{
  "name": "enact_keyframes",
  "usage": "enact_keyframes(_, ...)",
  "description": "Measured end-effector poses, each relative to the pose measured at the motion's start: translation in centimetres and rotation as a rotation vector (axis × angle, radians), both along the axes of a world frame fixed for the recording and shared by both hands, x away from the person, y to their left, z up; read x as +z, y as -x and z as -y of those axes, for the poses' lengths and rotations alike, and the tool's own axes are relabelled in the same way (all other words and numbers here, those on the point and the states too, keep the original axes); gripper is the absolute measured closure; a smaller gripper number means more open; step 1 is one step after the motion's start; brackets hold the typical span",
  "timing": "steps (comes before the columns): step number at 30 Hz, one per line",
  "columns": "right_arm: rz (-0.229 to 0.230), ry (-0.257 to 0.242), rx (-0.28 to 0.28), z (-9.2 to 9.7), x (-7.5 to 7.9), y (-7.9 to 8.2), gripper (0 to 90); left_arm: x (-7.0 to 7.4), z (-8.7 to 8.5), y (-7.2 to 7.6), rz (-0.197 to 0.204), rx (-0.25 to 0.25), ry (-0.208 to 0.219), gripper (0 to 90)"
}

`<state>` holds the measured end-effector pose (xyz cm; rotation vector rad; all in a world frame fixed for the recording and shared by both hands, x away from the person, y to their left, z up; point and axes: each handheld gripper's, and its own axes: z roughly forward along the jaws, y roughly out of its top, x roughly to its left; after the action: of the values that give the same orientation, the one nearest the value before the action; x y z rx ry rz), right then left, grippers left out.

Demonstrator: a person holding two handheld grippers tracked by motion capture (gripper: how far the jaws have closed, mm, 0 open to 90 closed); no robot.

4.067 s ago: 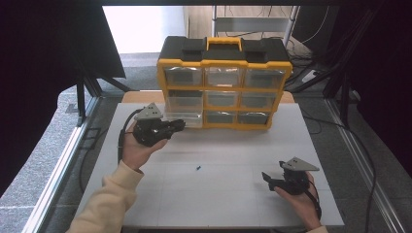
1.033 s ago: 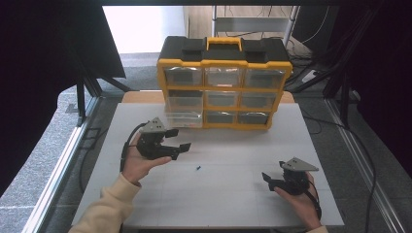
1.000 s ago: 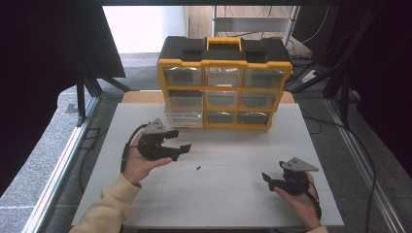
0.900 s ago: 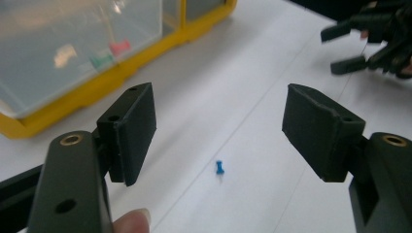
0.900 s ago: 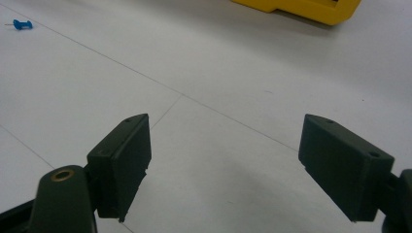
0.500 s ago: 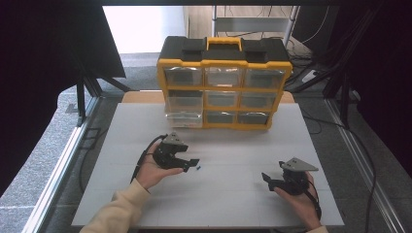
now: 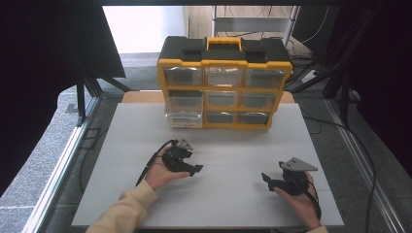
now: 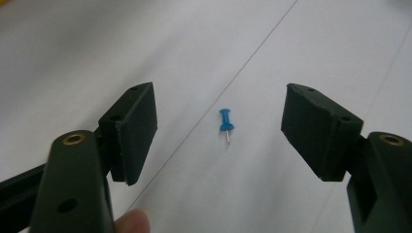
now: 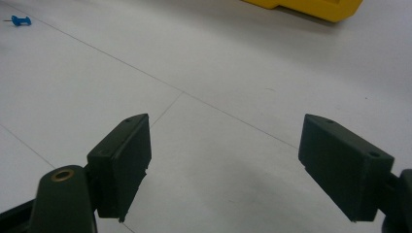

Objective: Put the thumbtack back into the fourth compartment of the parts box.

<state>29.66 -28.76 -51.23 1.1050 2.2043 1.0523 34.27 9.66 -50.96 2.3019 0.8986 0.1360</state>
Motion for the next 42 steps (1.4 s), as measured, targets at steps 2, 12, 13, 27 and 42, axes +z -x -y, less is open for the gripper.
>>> enact_keyframes(2,-0.003,-0.001,0.001,0.0,0.0,0.0,19.6,-0.6,0.4,-0.3,-0.017,0.003,-0.018,29.0)
enact_keyframes(12,-0.004,0.001,-0.001,0.0,-0.1,0.0,19.7,-1.4,1.4,-0.2,0.008,-0.022,-0.119,49.0)
enact_keyframes(13,-0.004,0.001,-0.002,0.0,-0.1,0.0,19.7,-1.4,1.4,-0.1,0.01,-0.028,-0.124,51.4)
enact_keyframes(27,-0.003,0.001,-0.002,0.0,-0.1,0.0,19.8,-1.1,2.0,-0.4,-0.015,-0.038,-0.132,82.4)
enact_keyframes(42,-0.002,0.001,-0.004,0.1,0.0,0.0,19.7,-1.0,1.2,-0.5,-0.023,-0.029,-0.06,82.8)
